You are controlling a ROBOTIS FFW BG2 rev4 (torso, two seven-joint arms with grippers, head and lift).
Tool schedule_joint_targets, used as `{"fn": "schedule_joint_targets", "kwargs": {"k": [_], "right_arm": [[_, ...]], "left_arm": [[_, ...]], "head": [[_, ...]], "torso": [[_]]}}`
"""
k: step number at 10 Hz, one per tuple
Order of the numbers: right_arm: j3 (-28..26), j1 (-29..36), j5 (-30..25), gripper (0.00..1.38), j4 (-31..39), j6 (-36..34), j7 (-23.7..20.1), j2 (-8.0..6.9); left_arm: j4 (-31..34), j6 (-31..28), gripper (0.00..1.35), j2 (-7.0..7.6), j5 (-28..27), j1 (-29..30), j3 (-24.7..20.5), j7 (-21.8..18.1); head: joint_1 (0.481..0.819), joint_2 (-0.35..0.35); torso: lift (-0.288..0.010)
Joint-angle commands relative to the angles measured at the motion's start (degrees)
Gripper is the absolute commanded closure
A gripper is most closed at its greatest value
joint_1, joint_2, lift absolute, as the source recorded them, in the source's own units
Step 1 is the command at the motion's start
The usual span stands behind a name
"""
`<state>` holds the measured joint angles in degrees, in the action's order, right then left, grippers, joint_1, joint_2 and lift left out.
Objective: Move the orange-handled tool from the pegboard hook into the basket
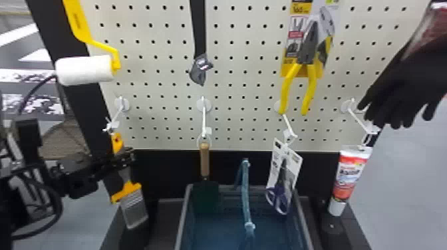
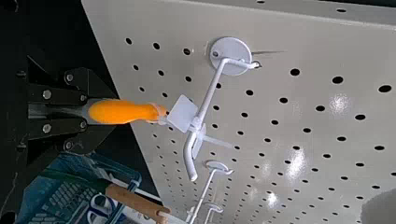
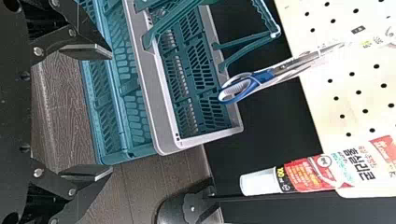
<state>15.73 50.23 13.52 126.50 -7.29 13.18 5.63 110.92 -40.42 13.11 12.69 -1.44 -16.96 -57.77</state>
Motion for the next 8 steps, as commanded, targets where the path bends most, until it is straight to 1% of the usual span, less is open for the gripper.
{"fn": "schedule_joint_targets", "kwargs": {"k": [1, 2, 4, 6, 8], "right_arm": [[0.0, 0.0, 0.0, 0.41, 0.0, 0.0, 0.0, 0.0], [0.0, 0.0, 0.0, 0.41, 0.0, 0.0, 0.0, 0.0], [0.0, 0.0, 0.0, 0.41, 0.0, -0.1, 0.0, -0.09], [0.0, 0.0, 0.0, 0.41, -0.1, -0.1, 0.0, 0.0], [0.0, 0.0, 0.0, 0.41, 0.0, -0.3, 0.0, 0.0]], "left_arm": [[1.2, -0.2, 1.15, -0.11, 0.0, 0.7, -0.2, 0.0], [2.9, -0.5, 1.15, -0.2, -0.5, 1.6, -0.4, 0.0], [6.4, -1.6, 1.15, -0.99, -2.3, 2.8, -0.8, 0.0], [8.1, -2.4, 1.15, -1.16, -2.4, 3.6, -0.8, 0.0], [11.8, -3.6, 1.15, -1.34, -2.8, 4.4, -1.1, 0.0]], "head": [[0.549, 0.0], [0.549, 0.0], [0.549, 0.0], [0.549, 0.0], [0.549, 0.0]], "torso": [[-0.1], [-0.1], [-0.1], [-0.1], [-0.1]]}}
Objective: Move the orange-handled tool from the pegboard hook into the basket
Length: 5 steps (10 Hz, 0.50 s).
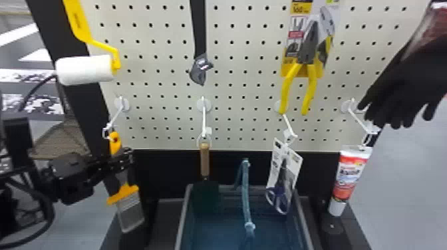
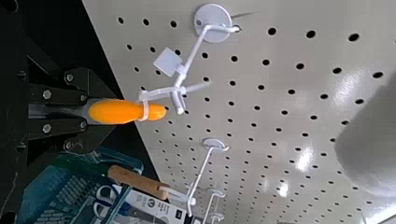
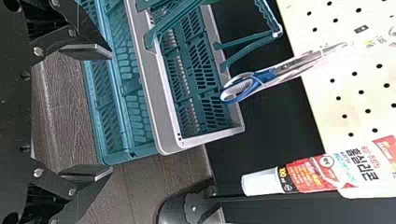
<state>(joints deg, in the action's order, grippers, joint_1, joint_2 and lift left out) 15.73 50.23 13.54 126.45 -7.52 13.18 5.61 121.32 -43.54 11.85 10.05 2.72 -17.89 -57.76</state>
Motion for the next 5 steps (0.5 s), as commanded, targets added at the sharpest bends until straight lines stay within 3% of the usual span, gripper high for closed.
{"fn": "schedule_joint_targets", "kwargs": {"k": [1, 5], "right_arm": [[0.0, -0.1, 0.0, 0.41, 0.0, 0.0, 0.0, 0.01], [0.0, -0.2, 0.0, 0.41, 0.0, -0.3, 0.0, 0.01]], "left_arm": [[3.6, -1.3, 1.15, -0.07, -0.6, 0.6, -0.2, 0.0], [10.2, -2.8, 1.15, -0.78, -1.3, 2.1, -0.9, 0.5]], "head": [[0.549, 0.0], [0.549, 0.0]], "torso": [[-0.1], [-0.1]]}}
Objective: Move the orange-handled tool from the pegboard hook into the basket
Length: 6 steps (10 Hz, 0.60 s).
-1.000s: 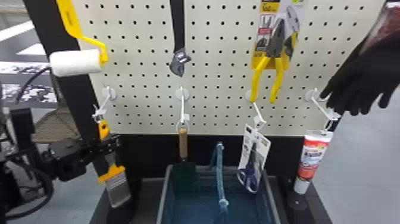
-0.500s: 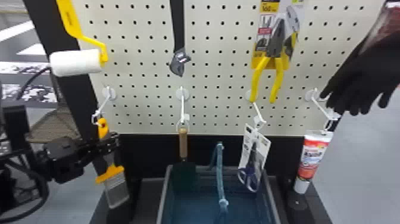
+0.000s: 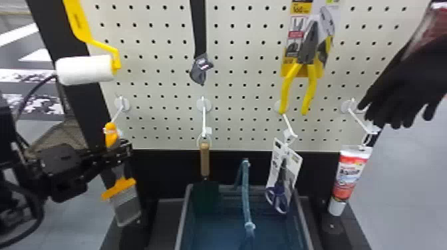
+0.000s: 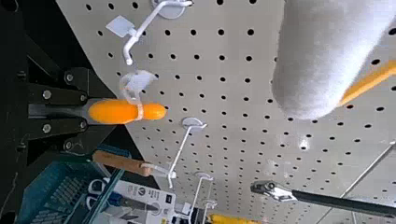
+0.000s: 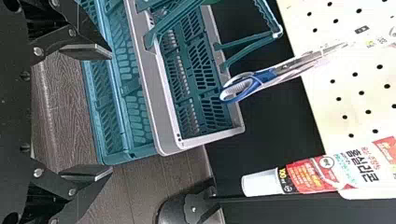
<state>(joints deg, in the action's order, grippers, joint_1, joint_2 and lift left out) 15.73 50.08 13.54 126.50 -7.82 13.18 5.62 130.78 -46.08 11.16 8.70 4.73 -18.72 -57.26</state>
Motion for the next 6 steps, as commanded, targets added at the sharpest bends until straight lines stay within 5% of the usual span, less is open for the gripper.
{"fn": "schedule_joint_targets", "kwargs": {"k": [1, 6], "right_arm": [[0.0, -0.1, 0.0, 0.41, 0.0, -0.1, 0.0, 0.0], [0.0, -0.1, 0.1, 0.41, 0.0, -0.2, 0.0, 0.0]], "left_arm": [[3.2, -0.7, 1.15, -0.35, -0.1, 0.6, -0.2, 0.3], [8.4, 1.1, 1.15, -2.46, 3.7, 2.7, -0.8, 3.4]], "head": [[0.549, 0.0], [0.549, 0.0]], "torso": [[-0.1], [-0.1]]}}
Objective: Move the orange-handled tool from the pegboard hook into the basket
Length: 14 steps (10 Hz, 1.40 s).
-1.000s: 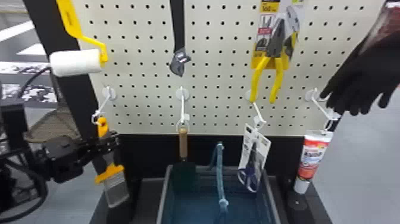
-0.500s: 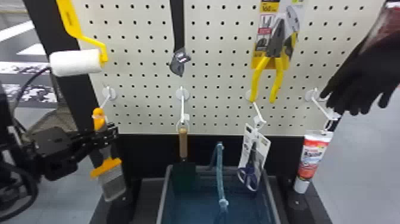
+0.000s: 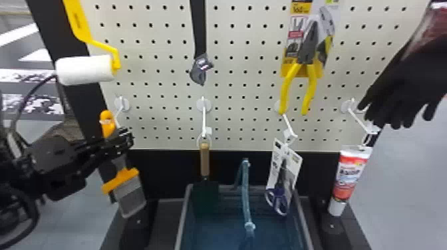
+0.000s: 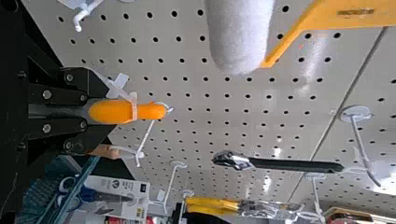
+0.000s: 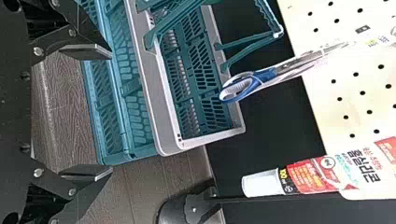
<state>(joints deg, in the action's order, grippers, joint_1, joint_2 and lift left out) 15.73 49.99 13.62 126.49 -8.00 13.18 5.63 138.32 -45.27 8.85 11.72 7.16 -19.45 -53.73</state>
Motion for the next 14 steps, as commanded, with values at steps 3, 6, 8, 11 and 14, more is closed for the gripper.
{"fn": "schedule_joint_targets", "kwargs": {"k": [3, 6, 8, 11, 14], "right_arm": [[0.0, 0.1, 0.0, 0.41, 0.0, 0.0, 0.0, 0.0], [0.0, 0.0, 0.0, 0.41, 0.1, 0.0, 0.0, 0.09], [0.0, 0.1, 0.0, 0.41, 0.3, -0.3, 0.0, 0.18], [0.0, 0.5, 0.0, 0.41, 1.0, -0.5, 0.0, 0.26], [0.0, 0.7, 0.0, 0.41, 1.3, -0.7, 0.0, 0.26]], "left_arm": [[-0.9, 8.0, 1.15, -3.93, 21.0, 10.5, 0.9, 12.2], [-9.3, 18.1, 1.15, -4.37, 27.4, 14.3, 6.1, 14.1], [-15.9, 25.3, 1.15, -4.37, 32.2, 14.9, 10.7, 15.6], [-23.5, 33.4, 1.15, -4.28, 35.4, 13.9, 15.0, 16.6], [-29.4, 42.8, 1.15, -3.84, 38.4, 13.5, 20.2, 20.3]], "head": [[0.549, 0.0], [0.549, 0.0], [0.549, 0.0], [0.549, 0.0], [0.549, 0.0]], "torso": [[-0.1], [-0.1], [-0.1], [-0.1], [-0.1]]}}
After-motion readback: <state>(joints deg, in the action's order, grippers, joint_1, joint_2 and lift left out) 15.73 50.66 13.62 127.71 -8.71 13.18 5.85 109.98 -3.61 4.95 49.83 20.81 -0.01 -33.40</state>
